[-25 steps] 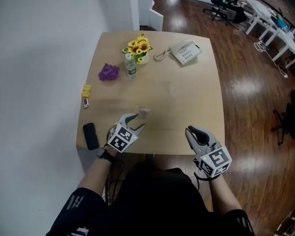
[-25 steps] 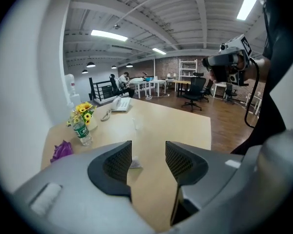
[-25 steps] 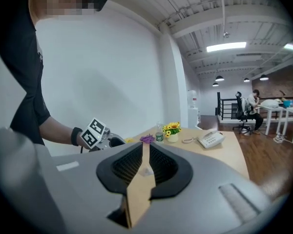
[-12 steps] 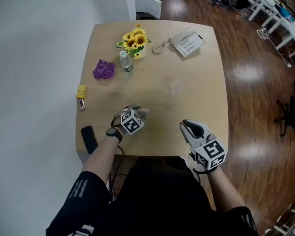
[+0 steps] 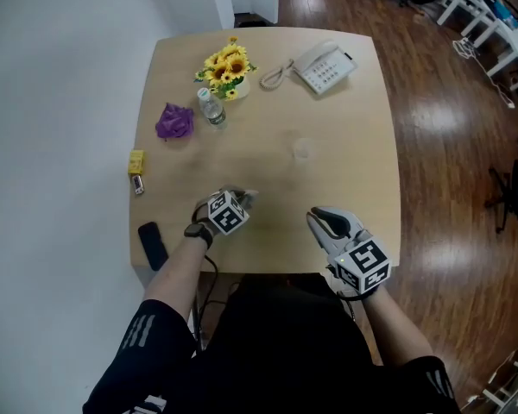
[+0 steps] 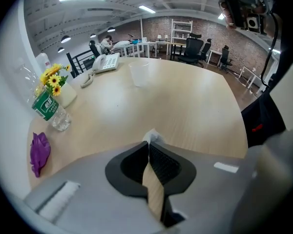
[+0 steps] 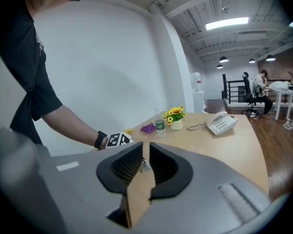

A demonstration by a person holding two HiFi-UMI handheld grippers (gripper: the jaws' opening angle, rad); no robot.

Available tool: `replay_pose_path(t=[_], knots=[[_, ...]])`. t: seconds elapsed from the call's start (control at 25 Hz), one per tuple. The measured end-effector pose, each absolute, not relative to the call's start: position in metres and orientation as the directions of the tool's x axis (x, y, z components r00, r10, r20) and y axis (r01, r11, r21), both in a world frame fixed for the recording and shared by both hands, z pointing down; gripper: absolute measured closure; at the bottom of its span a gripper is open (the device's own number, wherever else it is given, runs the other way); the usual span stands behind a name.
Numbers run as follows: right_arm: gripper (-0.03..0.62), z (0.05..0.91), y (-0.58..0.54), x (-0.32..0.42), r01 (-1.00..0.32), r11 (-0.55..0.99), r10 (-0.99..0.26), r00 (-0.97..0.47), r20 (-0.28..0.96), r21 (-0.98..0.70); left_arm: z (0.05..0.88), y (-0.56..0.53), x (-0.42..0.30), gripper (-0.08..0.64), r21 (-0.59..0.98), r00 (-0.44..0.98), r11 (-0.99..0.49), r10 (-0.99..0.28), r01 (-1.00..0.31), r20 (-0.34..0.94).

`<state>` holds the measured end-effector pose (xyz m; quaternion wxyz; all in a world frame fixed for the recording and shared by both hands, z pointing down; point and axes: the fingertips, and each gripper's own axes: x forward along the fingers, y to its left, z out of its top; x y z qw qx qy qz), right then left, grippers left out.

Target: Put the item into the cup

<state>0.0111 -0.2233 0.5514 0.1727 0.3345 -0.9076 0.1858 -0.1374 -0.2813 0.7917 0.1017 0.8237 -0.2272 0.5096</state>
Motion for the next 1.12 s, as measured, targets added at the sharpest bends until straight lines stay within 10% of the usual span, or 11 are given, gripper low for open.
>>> replay_pose_path(t=[0.64,1.12], knots=[[0.54,0.561,-0.261,0.068,-0.756,0.634,-0.631,-0.628,0.455,-0.164,0.658,-0.361,-0.037,0.558,-0.233,0.556,-0.892,-0.428,-0.388,0.713],[0.54,0.548,-0.25,0.097,-0.785,0.59,-0.669,-0.607,0.428,-0.189,0.705,-0.407,0.033,0.559,-0.323,0.424,-0.919,-0.391,-0.225,0.817]])
